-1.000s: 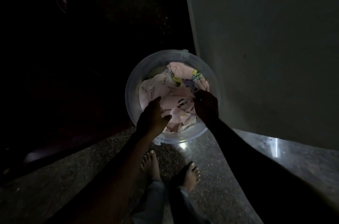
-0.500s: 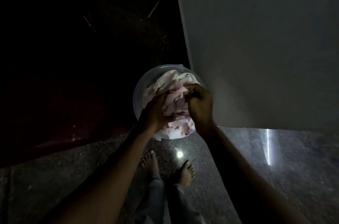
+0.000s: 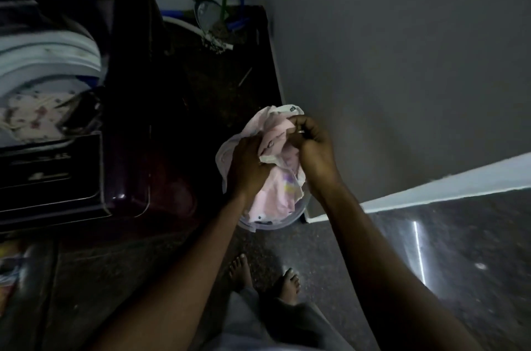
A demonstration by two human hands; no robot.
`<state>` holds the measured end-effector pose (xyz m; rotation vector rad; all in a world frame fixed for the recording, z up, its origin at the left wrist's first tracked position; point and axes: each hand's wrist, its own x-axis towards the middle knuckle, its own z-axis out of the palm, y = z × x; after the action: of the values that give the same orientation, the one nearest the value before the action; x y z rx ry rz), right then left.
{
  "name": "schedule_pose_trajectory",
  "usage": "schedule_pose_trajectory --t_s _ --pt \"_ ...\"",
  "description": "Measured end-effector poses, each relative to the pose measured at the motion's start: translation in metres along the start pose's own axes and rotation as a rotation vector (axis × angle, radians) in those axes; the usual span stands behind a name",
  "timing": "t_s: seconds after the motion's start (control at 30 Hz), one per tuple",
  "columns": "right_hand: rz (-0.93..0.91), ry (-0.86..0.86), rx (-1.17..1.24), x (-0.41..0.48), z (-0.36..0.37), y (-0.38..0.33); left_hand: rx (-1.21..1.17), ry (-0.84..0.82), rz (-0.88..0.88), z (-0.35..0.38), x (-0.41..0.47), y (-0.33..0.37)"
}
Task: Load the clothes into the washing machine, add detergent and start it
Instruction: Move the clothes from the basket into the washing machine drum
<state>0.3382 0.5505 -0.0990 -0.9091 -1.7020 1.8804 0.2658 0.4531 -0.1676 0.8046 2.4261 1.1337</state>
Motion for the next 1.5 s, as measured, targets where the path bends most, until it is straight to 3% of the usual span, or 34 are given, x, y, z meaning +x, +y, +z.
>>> schedule_pose_trajectory --t_s 0.07,0.2,0.4,0.57,0.67,0.77,0.93,1.0,1.1,1.23,1.33,1.37,1.43,1.5 --pt "-0.013 0.006 0.054 -0.005 -0.001 -0.024 -0.027 0.058 0.064 -0.020 -0.006 0.025" --pt "-0.089 -0.074 0.084 -0.019 0.007 -0.069 -0.306 0.111 0.089 -0.045 -0.017 0.064" --pt "-0.127 -0.144 0.222 -0.035 -0.008 -0.112 -0.234 0.178 0.051 -0.077 -0.012 0.109" --pt "-0.284 -0.039 -0.224 -0.049 -0.044 -0.100 -0.267 0.322 -0.012 -0.106 -0.009 0.145" --pt "-0.169 -0.033 -0.431 -0.063 -0.053 -0.081 -0.338 0.393 0.005 -0.127 -0.004 0.164" --pt "-0.059 -0.079 -0.397 -0.063 -0.035 -0.063 -0.511 0.346 0.004 -0.144 -0.004 0.181" --pt "-0.043 -0.114 -0.230 -0.038 0.016 -0.075 -0.757 0.144 -0.127 -0.172 0.003 0.174" --pt "-0.057 -0.078 -0.237 -0.033 0.033 -0.082 -0.800 0.139 -0.182 -0.189 0.009 0.161" --pt "-0.261 0.053 -0.336 -0.028 0.053 -0.099 -0.636 0.232 -0.193 -0.222 0.014 0.134" --pt "-0.279 0.172 -0.496 -0.015 0.060 -0.120 -0.289 0.329 -0.181 -0.252 0.014 0.101" --pt "-0.296 0.178 -0.638 -0.005 0.056 -0.140 -0.018 0.538 0.073 -0.266 0.011 0.094" --pt "-0.322 0.164 -0.659 -0.005 0.056 -0.148 0.044 0.526 0.222 -0.269 0.010 0.093" --pt "-0.377 0.132 -0.712 -0.006 0.058 -0.164 0.167 0.327 0.445 -0.271 0.012 0.095" --pt "-0.435 0.095 -0.775 -0.005 0.063 -0.178 0.238 0.081 0.477 -0.261 0.015 0.096"
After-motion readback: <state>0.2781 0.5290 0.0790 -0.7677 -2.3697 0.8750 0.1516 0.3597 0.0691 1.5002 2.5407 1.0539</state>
